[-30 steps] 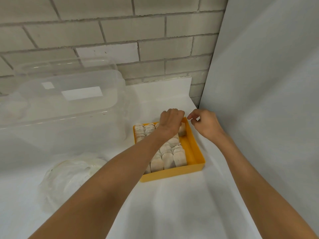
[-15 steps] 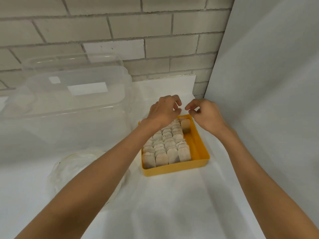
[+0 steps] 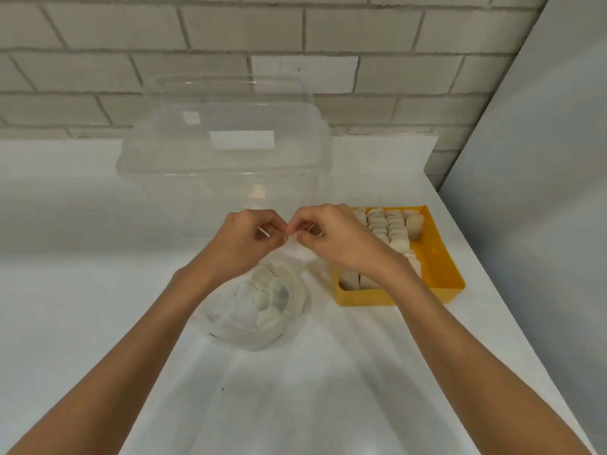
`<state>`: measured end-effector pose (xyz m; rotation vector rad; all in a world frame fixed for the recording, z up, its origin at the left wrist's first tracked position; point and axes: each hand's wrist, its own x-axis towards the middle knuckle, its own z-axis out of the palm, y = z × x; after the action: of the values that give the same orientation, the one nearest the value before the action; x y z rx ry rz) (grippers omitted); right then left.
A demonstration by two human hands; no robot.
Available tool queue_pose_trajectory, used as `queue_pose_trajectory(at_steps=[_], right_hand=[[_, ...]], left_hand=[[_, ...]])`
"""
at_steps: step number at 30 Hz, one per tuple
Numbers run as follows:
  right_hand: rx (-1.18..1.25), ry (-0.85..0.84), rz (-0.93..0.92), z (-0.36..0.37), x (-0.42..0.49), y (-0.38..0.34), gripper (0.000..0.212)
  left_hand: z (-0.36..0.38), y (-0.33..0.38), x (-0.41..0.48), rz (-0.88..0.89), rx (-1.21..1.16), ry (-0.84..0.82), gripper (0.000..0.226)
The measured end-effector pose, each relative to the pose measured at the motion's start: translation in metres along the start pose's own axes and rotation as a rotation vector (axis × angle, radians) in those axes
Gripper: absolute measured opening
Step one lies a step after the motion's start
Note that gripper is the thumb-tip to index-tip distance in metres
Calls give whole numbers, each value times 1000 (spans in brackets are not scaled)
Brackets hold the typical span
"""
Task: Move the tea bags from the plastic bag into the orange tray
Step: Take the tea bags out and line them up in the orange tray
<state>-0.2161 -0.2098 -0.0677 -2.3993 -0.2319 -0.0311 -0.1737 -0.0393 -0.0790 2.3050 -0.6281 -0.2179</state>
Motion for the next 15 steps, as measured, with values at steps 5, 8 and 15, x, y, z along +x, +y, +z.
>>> queue_pose_trajectory(at_steps=[5, 8, 15], right_hand=[[26, -172, 37, 44, 3, -24, 16], [-76, -304, 83, 66, 5, -24, 22], [-230, -320, 302, 89, 8, -1, 53]], left_hand=[[-14, -27, -28, -60, -13, -8, 11], [-13, -44, -32, -109, 19, -90, 15], [36, -86, -19, -314, 139, -4, 24]])
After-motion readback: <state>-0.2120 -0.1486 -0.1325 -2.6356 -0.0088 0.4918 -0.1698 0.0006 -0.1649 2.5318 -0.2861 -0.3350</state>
